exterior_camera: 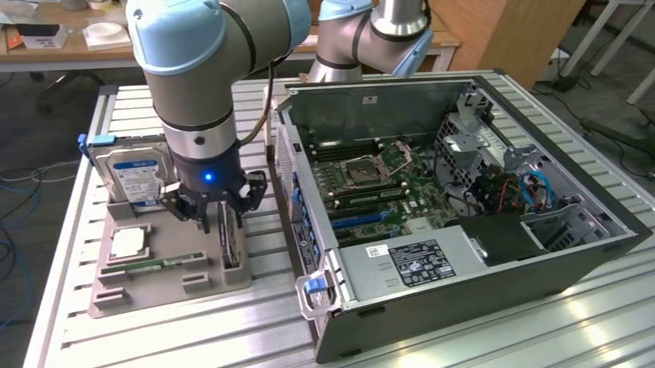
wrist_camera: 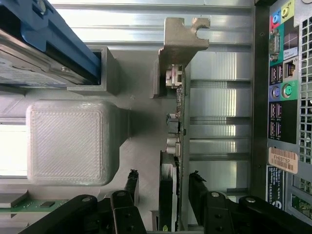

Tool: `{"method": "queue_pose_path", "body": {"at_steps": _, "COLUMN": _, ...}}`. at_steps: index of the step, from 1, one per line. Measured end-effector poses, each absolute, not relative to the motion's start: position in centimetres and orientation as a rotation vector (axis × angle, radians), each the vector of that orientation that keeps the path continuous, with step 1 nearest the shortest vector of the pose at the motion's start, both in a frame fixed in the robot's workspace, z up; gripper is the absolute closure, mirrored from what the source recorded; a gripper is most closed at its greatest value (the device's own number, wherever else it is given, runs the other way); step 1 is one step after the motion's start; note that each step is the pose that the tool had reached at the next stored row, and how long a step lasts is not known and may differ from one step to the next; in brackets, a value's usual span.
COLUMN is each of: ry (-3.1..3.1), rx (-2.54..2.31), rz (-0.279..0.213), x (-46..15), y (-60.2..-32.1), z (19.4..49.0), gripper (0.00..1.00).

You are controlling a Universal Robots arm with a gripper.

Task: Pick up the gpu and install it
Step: 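Pick up the gpu and move the gpu toward the slot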

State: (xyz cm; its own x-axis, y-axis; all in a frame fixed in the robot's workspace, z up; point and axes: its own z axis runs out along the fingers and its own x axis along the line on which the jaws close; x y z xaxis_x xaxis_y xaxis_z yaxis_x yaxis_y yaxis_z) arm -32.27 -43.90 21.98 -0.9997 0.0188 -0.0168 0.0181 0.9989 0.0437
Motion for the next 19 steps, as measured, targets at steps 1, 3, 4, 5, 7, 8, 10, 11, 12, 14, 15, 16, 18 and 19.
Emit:
{"method": "queue_pose_path", "body": {"at_steps": 1, "ry": 3.123, "rx": 0.029, "rz": 0.068, "x": -32.27, "y": -43.9, "z": 21.98, "gripper": 0.46}}
{"method": "queue_pose_path", "body": {"at_steps": 3, "ry": 3.123, "rx": 0.029, "rz": 0.068, "x": -32.27, "y": -43.9, "z": 21.98, "gripper": 0.55}}
{"method": "queue_pose_path", "body": {"at_steps": 4, "ry": 3.123, "rx": 0.029, "rz": 0.068, "x": -32.27, "y": -43.9, "z": 21.98, "gripper": 0.55}}
{"method": "queue_pose_path", "body": {"at_steps": 5, "ry": 3.123, "rx": 0.029, "rz": 0.068, "x": -32.27, "y": -43.9, "z": 21.98, "gripper": 0.55}}
{"method": "queue_pose_path", "body": {"at_steps": 7, "ry": 3.124, "rx": 0.029, "rz": 0.068, "x": -32.27, "y": -43.9, "z": 21.98, "gripper": 0.56}}
{"method": "queue_pose_path", "body": {"at_steps": 8, "ry": 3.123, "rx": 0.029, "rz": 0.068, "x": -32.27, "y": -43.9, "z": 21.98, "gripper": 0.56}}
{"method": "queue_pose_path", "body": {"at_steps": 10, "ry": 3.123, "rx": 0.029, "rz": 0.068, "x": -32.27, "y": -43.9, "z": 21.98, "gripper": 0.63}}
{"method": "queue_pose_path", "body": {"at_steps": 11, "ry": 3.123, "rx": 0.029, "rz": 0.068, "x": -32.27, "y": -43.9, "z": 21.98, "gripper": 0.63}}
{"method": "queue_pose_path", "body": {"at_steps": 12, "ry": 3.123, "rx": 0.029, "rz": 0.068, "x": -32.27, "y": -43.9, "z": 21.98, "gripper": 0.63}}
{"method": "queue_pose_path", "body": {"at_steps": 14, "ry": 3.123, "rx": 0.029, "rz": 0.068, "x": -32.27, "y": -43.9, "z": 21.98, "gripper": 0.63}}
{"method": "queue_pose_path", "body": {"at_steps": 15, "ry": 3.123, "rx": 0.029, "rz": 0.068, "x": -32.27, "y": -43.9, "z": 21.98, "gripper": 0.63}}
{"method": "queue_pose_path", "body": {"at_steps": 16, "ry": 3.124, "rx": 0.029, "rz": 0.068, "x": -32.27, "y": -43.9, "z": 21.98, "gripper": 0.63}}
{"method": "queue_pose_path", "body": {"at_steps": 18, "ry": 3.123, "rx": 0.029, "rz": 0.068, "x": -32.27, "y": -43.9, "z": 21.98, "gripper": 0.63}}
{"method": "queue_pose_path", "body": {"at_steps": 19, "ry": 3.123, "rx": 0.029, "rz": 0.068, "x": -32.27, "y": -43.9, "z": 21.98, "gripper": 0.63}}
